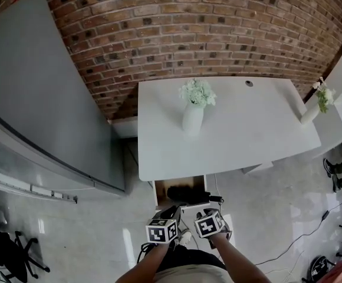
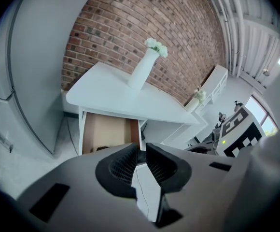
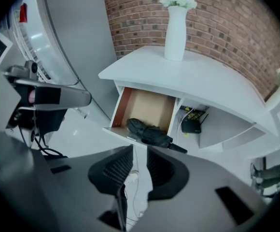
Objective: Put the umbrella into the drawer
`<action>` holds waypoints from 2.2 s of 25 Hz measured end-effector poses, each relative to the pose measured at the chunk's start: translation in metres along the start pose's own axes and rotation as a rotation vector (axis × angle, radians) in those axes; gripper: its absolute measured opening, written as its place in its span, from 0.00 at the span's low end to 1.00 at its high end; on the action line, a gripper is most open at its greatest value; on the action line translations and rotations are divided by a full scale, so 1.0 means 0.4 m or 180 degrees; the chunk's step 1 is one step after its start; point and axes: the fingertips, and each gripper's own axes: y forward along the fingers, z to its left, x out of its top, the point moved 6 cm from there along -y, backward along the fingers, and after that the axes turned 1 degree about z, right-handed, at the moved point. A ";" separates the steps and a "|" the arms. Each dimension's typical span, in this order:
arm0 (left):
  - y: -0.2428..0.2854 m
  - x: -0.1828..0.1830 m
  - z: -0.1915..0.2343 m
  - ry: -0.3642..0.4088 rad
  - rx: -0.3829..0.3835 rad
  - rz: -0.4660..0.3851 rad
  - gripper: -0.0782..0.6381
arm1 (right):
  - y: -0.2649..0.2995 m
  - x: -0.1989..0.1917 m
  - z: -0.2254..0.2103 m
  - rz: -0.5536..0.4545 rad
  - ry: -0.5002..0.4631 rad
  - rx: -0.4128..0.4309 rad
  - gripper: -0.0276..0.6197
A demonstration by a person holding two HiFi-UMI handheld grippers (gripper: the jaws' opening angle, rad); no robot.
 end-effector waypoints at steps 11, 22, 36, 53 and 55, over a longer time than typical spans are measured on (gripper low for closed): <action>-0.016 -0.070 -0.061 -0.0070 -0.0349 0.0402 0.15 | -0.042 -0.042 0.080 -0.0164 0.0005 0.0109 0.08; -0.061 -0.079 0.039 0.0268 -0.0188 0.0561 0.13 | -0.024 -0.054 0.150 -0.0106 0.0305 0.0530 0.07; -0.111 -0.042 0.164 0.0437 -0.0060 0.0582 0.13 | 0.015 -0.004 0.227 -0.0062 0.0255 0.0460 0.07; -0.073 -0.015 0.192 0.0519 -0.0271 0.0831 0.13 | 0.018 0.072 0.238 -0.0171 0.0244 0.0381 0.07; -0.070 -0.010 0.194 0.0515 -0.0272 0.0832 0.13 | 0.020 0.079 0.239 -0.0172 0.0212 0.0384 0.07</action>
